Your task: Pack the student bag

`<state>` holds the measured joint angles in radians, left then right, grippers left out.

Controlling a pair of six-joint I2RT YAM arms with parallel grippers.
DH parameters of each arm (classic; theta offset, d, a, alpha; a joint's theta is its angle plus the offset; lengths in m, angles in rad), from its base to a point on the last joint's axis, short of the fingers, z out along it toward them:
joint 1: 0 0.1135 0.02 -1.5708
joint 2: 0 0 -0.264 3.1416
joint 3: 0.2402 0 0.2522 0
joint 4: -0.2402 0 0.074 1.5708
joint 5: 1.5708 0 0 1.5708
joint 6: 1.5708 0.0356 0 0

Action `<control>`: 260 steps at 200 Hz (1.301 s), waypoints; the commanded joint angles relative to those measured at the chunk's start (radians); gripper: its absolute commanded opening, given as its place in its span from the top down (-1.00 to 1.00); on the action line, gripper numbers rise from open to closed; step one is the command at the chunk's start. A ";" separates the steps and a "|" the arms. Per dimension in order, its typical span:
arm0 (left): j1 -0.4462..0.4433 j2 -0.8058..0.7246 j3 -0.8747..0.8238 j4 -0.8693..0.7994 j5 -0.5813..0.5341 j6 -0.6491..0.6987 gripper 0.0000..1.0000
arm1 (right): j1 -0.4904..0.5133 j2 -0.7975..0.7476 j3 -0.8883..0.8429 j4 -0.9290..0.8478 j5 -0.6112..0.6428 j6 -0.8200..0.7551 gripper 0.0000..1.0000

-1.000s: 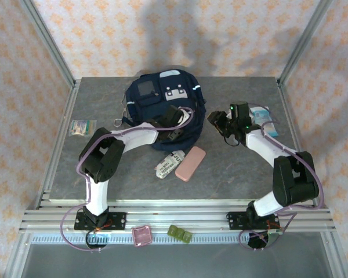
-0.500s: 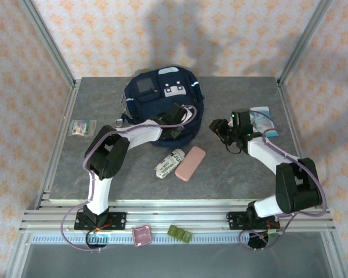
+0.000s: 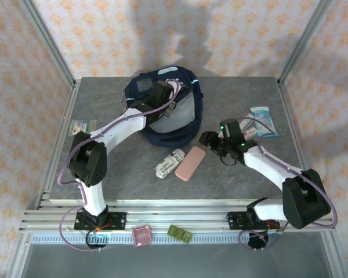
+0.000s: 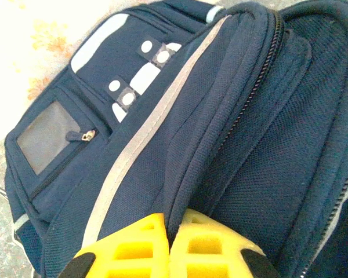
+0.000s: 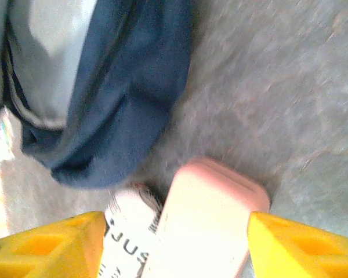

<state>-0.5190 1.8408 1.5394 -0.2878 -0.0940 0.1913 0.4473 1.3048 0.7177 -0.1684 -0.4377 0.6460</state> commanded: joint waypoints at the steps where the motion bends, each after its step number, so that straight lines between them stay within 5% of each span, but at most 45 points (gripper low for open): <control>1: -0.004 -0.005 0.078 0.008 -0.008 -0.046 1.00 | 0.095 0.015 0.010 -0.105 0.096 -0.016 -0.45; 72: -0.002 0.000 0.069 0.007 0.006 -0.050 1.00 | 0.289 0.137 0.112 -0.244 0.168 0.074 -0.74; 129: -0.002 -0.007 0.047 0.022 0.007 -0.049 1.00 | 0.396 0.312 0.203 -0.317 0.255 0.125 -0.75; 184: -0.001 -0.008 0.049 0.020 0.021 -0.056 1.00 | 0.377 0.333 0.186 -0.434 0.415 0.121 -0.68; 260: -0.001 -0.012 0.030 0.014 0.027 -0.067 1.00 | 0.142 0.102 0.111 -0.505 0.507 -0.009 -0.69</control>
<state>-0.5198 1.8503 1.5715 -0.3260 -0.0628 0.1562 0.6041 1.4601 0.8326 -0.5945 -0.0113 0.6846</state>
